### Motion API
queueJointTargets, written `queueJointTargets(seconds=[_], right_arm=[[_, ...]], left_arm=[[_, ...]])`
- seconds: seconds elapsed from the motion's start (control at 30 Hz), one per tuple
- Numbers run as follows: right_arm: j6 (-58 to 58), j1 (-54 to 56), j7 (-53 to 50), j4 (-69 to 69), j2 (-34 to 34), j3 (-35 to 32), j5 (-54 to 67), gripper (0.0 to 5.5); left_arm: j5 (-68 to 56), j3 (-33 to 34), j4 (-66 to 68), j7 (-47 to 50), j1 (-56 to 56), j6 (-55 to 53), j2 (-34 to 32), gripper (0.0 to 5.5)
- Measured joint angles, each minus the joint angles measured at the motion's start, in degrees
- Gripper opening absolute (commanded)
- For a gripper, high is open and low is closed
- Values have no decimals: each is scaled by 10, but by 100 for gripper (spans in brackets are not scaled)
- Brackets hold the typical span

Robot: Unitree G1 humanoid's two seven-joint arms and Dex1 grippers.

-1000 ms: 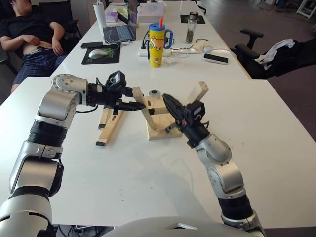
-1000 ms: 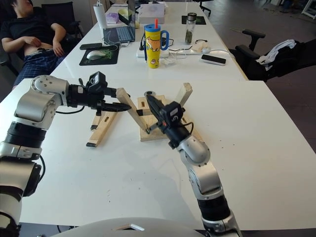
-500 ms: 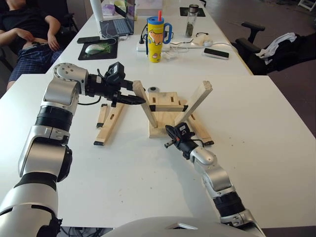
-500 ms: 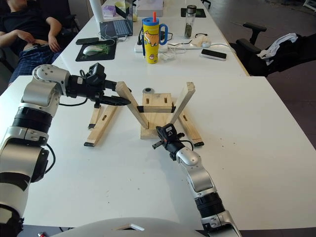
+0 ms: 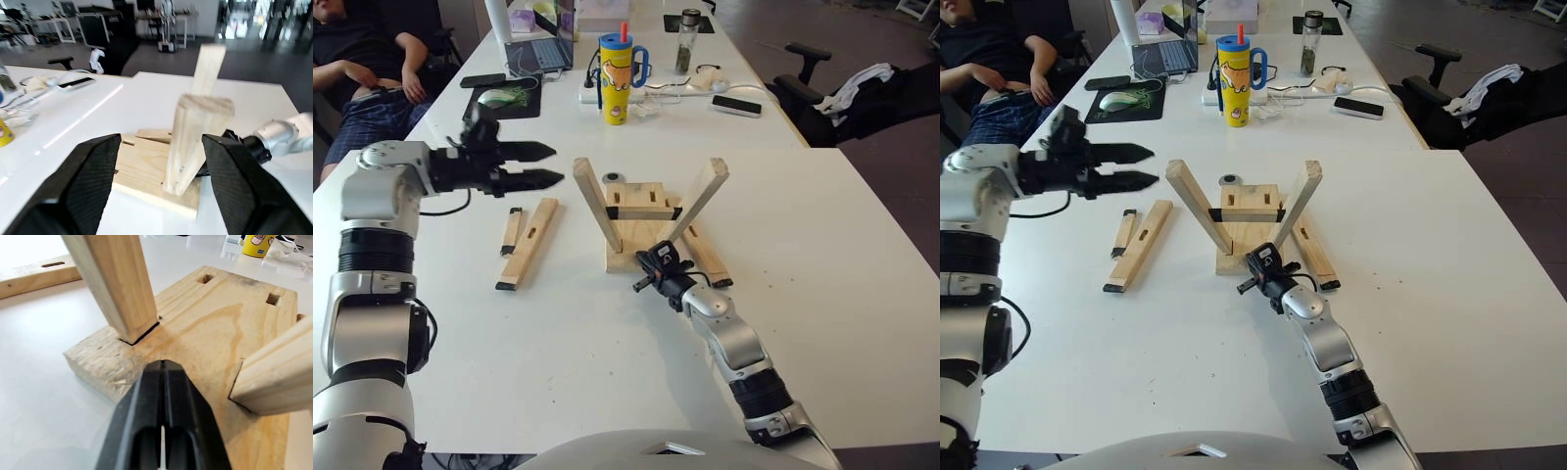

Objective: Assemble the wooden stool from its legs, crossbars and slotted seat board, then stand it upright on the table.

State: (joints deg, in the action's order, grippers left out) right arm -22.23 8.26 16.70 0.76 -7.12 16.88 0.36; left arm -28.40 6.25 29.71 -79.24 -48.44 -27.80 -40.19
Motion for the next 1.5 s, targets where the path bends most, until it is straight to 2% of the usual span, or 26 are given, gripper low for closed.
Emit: queueJointTargets(seconds=[0.17, 0.3, 0.37, 0.53, 0.63, 0.7, 0.8, 0.93, 1.07, 1.27, 1.33, 1.47, 1.5], right_arm=[[4, -1, 0, 2, 1, -1, 0, 0], [12, 1, 2, 9, 2, 0, 1, 0], [14, 4, 4, 14, 5, 2, 1, 0], [17, 7, 5, 22, 8, 2, 1, 0], [18, 7, 3, 24, 12, 2, 0, 0], [20, 8, 3, 26, 15, 4, 1, 0], [21, 9, 3, 36, 18, 4, 0, 0], [16, 10, 3, 50, 19, 6, 0, 0], [15, 14, 8, 54, 21, 14, 0, 0], [16, 17, 10, 55, 23, 14, 1, 0], [16, 17, 9, 58, 23, 14, 0, 0], [18, 18, 8, 60, 25, 14, 1, 0], [20, 19, 8, 61, 25, 13, 0, 0]], left_arm=[[-155, 141, -22, 118, -36, -99, 63, 177], [-240, 182, -106, 263, -58, -117, 173, 117], [-267, 176, -167, 321, -60, -119, 232, 87], [-261, 152, -221, 371, -66, -104, 252, 7], [-180, 69, -226, 366, -25, -99, 218, 3], [-118, -22, -228, 361, 62, -96, 216, 3], [-77, -78, -256, 365, 78, -63, 208, 3], [-58, -71, -233, 418, 87, -18, 250, 3], [-64, -25, -210, 452, 72, 8, 280, 3], [-131, 78, -255, 512, -56, 36, 279, 3], [-117, 71, -261, 526, -55, 34, 278, 3], [4, -62, -210, 558, 63, -2, 281, 3], [12, -73, -211, 561, 64, 0, 278, 3]])
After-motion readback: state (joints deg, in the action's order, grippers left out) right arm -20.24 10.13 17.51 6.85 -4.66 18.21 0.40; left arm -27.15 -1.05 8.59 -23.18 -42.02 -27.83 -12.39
